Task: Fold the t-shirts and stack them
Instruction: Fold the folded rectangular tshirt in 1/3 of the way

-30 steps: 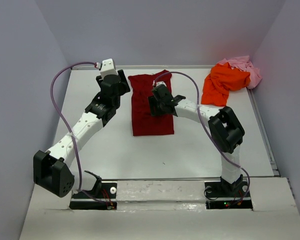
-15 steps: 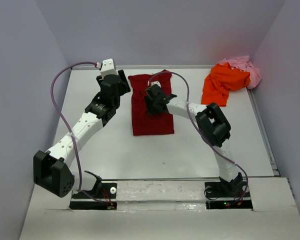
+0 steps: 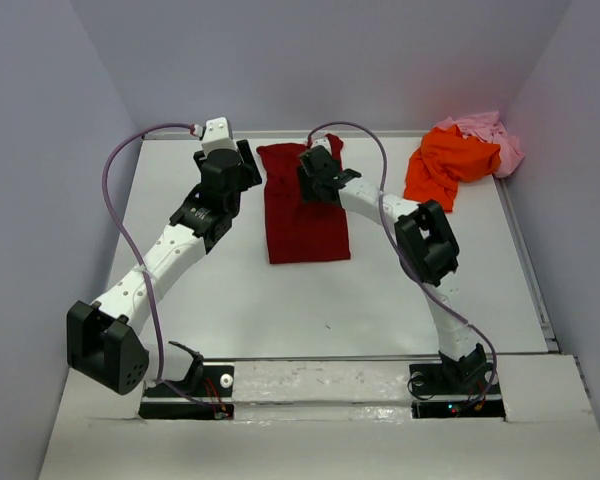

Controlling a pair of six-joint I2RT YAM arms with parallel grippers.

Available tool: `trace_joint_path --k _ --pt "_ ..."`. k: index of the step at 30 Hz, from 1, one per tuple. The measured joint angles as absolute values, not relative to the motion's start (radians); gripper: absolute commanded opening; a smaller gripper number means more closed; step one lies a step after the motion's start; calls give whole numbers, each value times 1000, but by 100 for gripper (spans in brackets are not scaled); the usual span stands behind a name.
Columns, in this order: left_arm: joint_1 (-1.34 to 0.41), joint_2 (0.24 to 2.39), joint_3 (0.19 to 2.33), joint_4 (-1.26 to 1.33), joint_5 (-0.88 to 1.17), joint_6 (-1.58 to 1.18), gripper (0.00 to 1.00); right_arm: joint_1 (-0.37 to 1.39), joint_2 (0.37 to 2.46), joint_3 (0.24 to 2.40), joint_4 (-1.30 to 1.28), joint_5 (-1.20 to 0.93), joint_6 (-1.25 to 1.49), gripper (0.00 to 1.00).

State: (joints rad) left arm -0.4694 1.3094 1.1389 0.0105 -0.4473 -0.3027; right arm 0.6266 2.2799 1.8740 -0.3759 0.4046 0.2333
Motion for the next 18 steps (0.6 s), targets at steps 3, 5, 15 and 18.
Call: trace_joint_path --k 3,5,15,18 --pt "-469 1309 1139 10 -446 -303 71 612 2286 1892 -377 412 229 72" --pt "-469 1309 1139 10 -444 -303 71 596 2311 1919 -377 412 226 72" --pt "-469 1309 1139 11 -432 -303 71 562 2381 1941 -384 419 216 63" --pt "-469 1309 1139 10 -428 -303 71 561 2379 1936 -385 421 214 47"
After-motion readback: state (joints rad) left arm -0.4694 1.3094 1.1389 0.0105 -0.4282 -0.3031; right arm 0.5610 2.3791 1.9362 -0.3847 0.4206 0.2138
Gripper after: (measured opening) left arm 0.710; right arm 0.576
